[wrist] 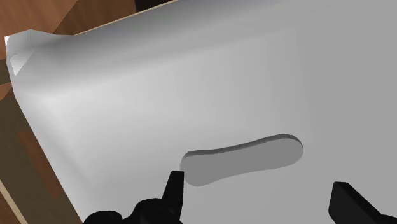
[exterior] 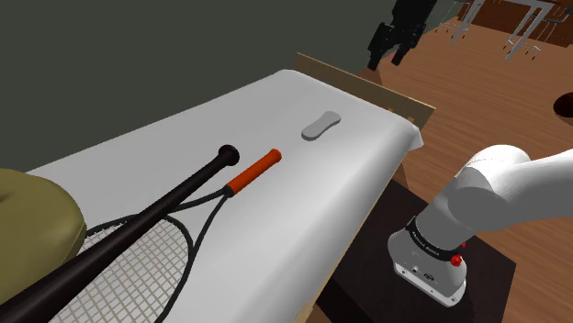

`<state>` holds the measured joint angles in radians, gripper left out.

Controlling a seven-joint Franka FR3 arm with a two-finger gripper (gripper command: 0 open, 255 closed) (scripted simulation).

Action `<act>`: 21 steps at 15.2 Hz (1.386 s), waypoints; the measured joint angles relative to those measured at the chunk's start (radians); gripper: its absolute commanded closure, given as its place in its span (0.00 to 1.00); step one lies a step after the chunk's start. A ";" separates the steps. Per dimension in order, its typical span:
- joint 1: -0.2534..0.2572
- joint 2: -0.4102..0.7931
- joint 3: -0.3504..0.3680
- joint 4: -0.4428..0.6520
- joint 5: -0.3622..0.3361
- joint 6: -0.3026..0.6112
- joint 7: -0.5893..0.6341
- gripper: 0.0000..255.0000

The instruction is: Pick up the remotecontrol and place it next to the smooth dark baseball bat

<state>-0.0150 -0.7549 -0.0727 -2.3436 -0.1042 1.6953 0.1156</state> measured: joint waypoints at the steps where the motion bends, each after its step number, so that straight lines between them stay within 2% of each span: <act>1: 0.000 0.000 0.000 0.000 0.000 0.000 0.000 0.00; 4: -0.027 0.047 0.030 -0.034 0.019 0.065 0.114 0.00; 11: -0.111 0.233 0.122 -0.079 0.073 0.251 0.496 0.00; 21: -0.213 0.595 0.193 -0.027 0.103 0.507 1.029 0.00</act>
<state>-0.2278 -0.1597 0.1199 -2.3702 -0.0008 2.2028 1.1448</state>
